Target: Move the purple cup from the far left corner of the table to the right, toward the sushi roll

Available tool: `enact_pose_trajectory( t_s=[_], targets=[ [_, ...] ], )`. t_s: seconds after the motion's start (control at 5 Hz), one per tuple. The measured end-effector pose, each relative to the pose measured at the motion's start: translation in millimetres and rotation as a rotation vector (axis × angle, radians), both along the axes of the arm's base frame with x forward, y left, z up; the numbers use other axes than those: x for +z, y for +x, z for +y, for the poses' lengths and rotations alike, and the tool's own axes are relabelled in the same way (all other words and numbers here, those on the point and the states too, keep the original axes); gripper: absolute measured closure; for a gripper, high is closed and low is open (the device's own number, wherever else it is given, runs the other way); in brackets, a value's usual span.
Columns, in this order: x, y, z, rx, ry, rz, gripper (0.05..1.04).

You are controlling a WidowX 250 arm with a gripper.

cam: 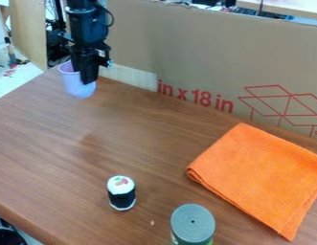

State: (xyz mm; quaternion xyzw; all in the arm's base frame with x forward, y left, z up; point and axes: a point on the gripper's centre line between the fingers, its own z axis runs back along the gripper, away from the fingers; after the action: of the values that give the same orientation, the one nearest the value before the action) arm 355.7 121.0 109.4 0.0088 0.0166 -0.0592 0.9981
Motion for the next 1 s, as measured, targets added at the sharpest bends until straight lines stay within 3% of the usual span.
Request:
enact_pose_trajectory(
  t_s=[0.2,0.4,0.6,1.0],
  targets=[
    [-17.2,-13,-13,-0.01,-0.019,0.063,0.995],
    [-29.2,-10,-22,-0.032,-0.023,0.069,0.995],
    [-56.3,-8,-28,-0.051,-0.089,0.132,0.995],
    [-61.1,-1,-30,-0.027,-0.106,0.127,0.961]
  ],
)
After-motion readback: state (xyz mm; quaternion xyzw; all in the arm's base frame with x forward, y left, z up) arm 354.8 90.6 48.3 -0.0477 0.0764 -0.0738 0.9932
